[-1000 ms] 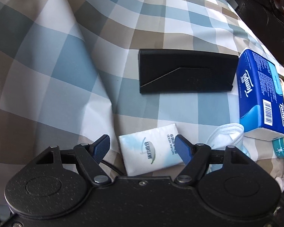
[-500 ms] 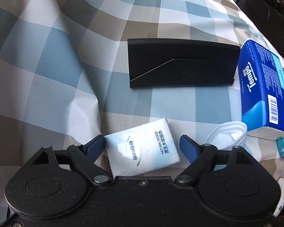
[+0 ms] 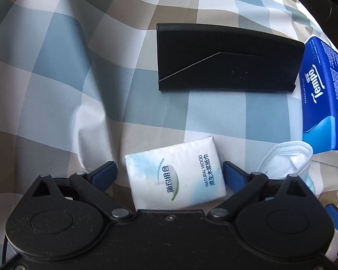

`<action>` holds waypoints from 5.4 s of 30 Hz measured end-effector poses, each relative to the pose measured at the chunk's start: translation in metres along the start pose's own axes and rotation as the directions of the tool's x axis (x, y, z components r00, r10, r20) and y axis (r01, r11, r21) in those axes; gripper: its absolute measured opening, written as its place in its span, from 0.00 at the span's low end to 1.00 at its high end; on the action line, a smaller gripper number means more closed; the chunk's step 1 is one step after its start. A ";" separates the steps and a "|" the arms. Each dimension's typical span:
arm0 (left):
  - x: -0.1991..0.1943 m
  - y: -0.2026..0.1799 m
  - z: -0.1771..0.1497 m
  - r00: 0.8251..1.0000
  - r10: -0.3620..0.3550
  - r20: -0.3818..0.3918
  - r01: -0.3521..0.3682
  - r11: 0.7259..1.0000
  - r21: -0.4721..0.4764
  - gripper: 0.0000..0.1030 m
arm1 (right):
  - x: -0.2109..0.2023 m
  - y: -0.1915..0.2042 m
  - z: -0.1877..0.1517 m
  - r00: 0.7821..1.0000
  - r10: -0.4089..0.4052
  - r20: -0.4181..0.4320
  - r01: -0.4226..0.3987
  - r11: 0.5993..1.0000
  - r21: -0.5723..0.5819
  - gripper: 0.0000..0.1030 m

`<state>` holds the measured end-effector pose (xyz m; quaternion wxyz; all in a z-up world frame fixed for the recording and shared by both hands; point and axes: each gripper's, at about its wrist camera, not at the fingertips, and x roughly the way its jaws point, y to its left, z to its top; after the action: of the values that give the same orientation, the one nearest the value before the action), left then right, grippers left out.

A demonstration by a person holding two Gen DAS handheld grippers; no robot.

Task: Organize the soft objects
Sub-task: 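Close the left gripper on the white tissue pack while the right grasps the blue mask, then carry the tissue pack and blue mask over the gold tray and open both grippers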

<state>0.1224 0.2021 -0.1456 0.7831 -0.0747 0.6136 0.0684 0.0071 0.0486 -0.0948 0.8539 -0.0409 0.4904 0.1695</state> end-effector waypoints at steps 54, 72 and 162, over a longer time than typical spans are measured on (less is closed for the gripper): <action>0.006 -0.008 -0.013 0.999 0.015 0.028 -0.015 1.000 -0.007 0.98 | 0.037 -0.042 0.011 0.989 -0.112 -0.100 0.133 0.962 0.238 0.99; -0.001 0.007 -0.018 0.998 0.001 0.058 0.001 0.999 -0.040 0.82 | 0.014 -0.046 0.015 0.997 -0.070 -0.015 0.072 0.966 0.247 0.61; -0.099 -0.307 -0.007 0.954 -0.264 0.139 0.152 0.831 0.534 0.72 | -0.129 -0.335 0.085 0.968 -0.217 0.123 0.096 0.778 0.620 0.79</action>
<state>0.1535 -0.1015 -0.0409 0.8363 0.0796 0.5126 -0.1779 0.1279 -0.2785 0.0266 0.8746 0.2119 0.4311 -0.0662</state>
